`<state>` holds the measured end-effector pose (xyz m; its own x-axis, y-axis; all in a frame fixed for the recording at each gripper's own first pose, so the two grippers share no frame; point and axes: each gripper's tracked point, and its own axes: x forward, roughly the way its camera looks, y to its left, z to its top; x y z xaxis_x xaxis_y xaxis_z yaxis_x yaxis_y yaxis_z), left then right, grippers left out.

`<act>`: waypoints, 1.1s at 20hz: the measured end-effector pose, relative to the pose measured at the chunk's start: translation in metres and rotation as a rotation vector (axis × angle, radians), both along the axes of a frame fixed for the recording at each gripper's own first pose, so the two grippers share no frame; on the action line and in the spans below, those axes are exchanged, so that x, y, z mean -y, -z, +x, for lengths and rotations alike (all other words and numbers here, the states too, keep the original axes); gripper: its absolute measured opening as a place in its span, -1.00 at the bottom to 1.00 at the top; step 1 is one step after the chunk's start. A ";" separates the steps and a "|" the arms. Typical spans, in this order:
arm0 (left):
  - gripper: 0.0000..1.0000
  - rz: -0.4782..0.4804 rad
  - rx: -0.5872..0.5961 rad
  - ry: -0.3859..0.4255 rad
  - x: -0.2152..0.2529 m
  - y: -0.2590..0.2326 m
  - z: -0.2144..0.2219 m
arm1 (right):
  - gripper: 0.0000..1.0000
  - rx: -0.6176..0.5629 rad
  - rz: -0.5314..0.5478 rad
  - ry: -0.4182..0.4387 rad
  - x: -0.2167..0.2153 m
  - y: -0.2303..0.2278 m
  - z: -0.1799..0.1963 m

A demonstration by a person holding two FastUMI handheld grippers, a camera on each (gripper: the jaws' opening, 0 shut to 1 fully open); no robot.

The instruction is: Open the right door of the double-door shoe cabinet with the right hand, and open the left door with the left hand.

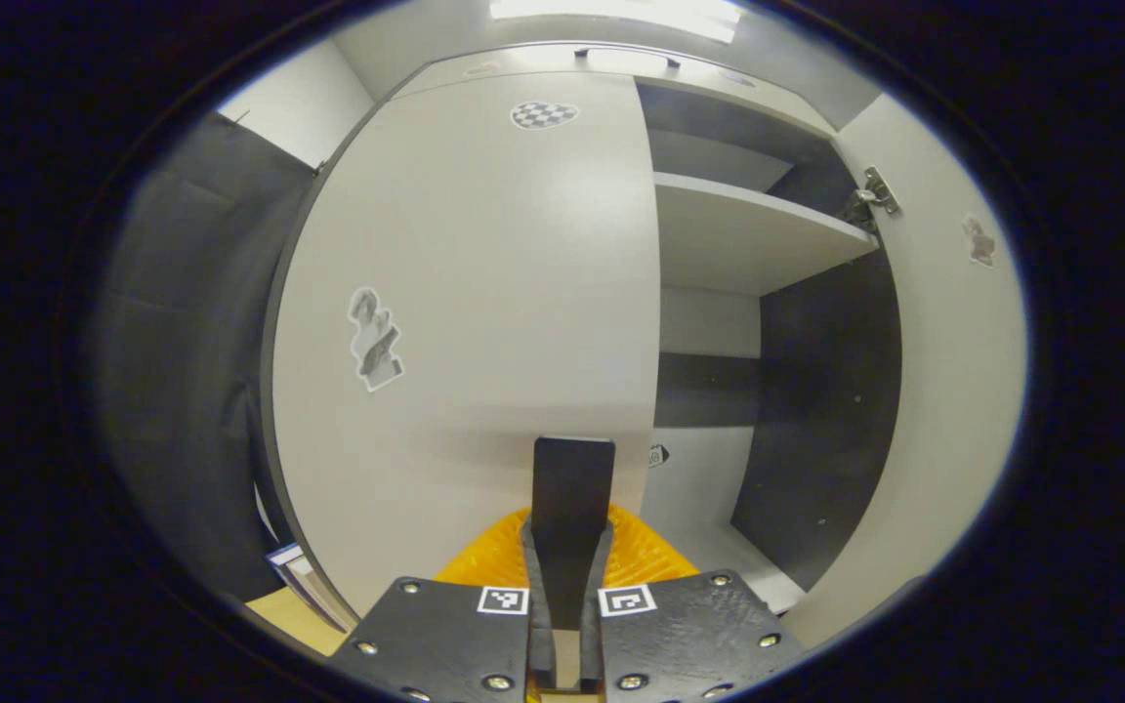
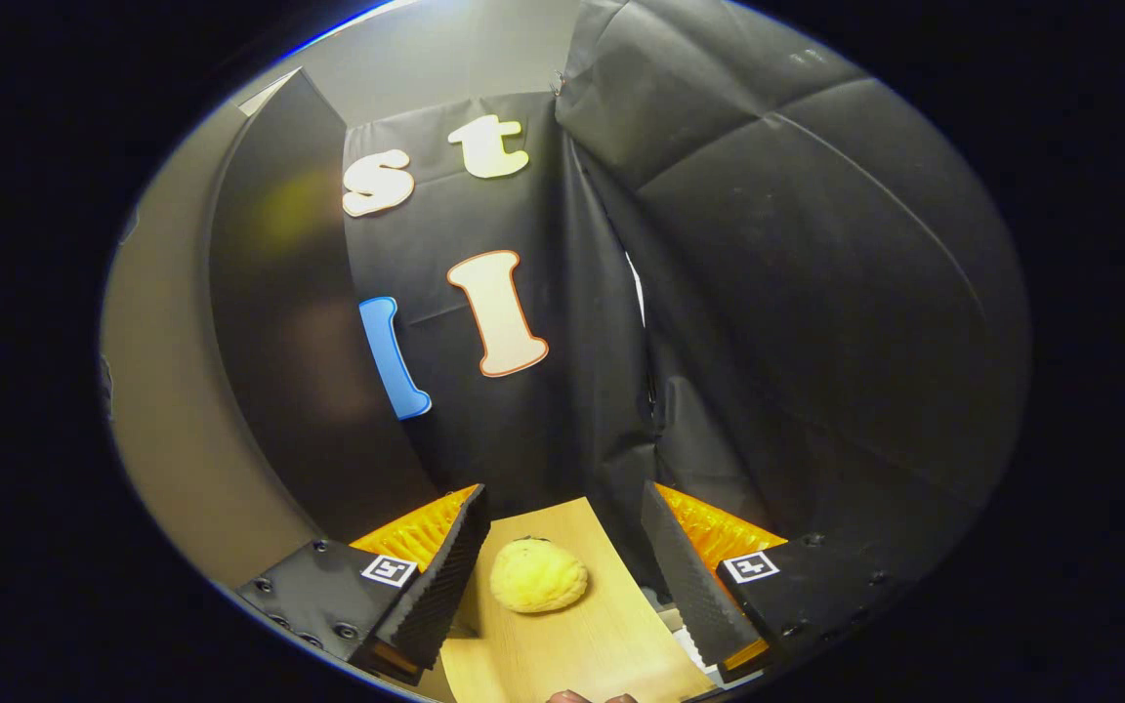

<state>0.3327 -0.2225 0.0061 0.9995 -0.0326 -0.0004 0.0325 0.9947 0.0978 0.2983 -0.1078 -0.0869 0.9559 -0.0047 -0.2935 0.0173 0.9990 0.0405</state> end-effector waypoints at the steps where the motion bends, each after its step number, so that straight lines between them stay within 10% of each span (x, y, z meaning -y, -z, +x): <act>1: -0.77 -0.003 0.001 0.005 0.000 0.000 0.000 | 0.96 0.005 -0.004 -0.001 0.000 -0.001 0.001; 22: -0.77 -0.032 -0.064 0.259 -0.015 0.000 -0.024 | 0.96 0.037 -0.033 0.147 -0.053 -0.028 -0.162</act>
<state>0.3083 -0.2077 0.0057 0.9556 -0.2887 -0.0581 0.2919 0.9548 0.0562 0.1362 -0.0545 -0.0585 0.9544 -0.1542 -0.2556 0.1624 0.9867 0.0111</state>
